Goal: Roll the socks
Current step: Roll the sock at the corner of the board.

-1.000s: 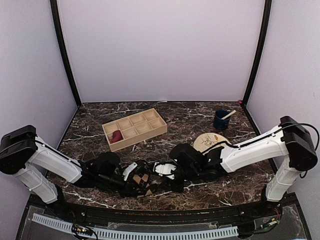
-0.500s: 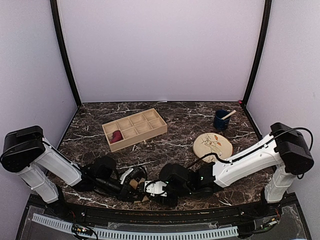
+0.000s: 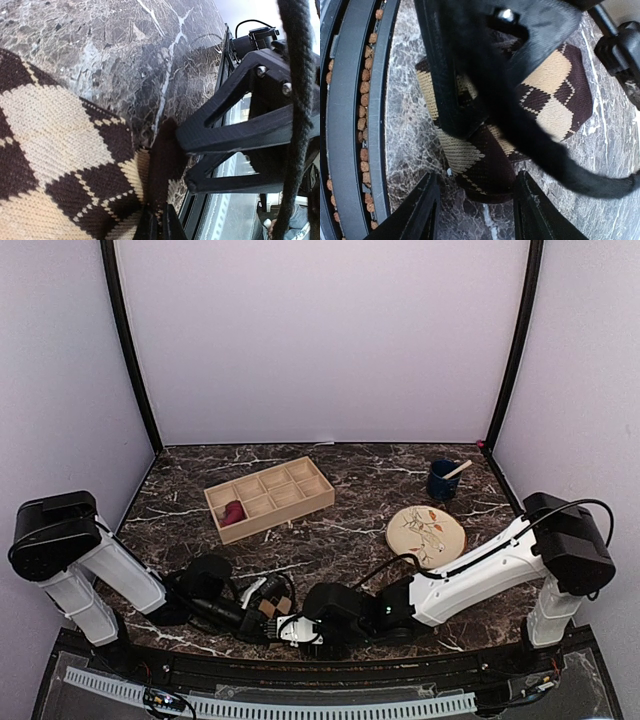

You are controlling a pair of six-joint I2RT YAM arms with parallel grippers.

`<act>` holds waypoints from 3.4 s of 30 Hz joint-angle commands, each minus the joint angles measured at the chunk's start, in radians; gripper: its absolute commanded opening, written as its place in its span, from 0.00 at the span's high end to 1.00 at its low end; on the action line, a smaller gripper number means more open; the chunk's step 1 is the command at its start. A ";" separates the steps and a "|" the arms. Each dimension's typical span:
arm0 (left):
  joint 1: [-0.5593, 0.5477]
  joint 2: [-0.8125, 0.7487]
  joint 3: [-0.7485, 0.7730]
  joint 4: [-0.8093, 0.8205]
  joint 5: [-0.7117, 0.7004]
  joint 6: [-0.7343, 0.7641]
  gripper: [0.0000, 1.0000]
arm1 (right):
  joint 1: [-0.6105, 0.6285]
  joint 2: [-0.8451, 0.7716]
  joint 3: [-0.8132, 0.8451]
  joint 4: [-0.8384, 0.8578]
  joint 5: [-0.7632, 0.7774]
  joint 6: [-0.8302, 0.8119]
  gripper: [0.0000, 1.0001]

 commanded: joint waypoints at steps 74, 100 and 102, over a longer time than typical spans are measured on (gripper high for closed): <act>0.041 -0.333 -0.033 -0.170 -0.368 0.236 0.48 | -0.123 0.094 0.285 -0.518 -0.074 0.519 1.00; -0.026 -0.212 0.037 -0.123 -0.268 0.469 0.48 | -0.365 0.139 0.233 -0.382 -0.777 0.576 1.00; -0.049 -0.201 0.053 -0.136 -0.298 0.511 0.49 | -0.375 0.148 0.237 -0.389 -0.795 0.574 1.00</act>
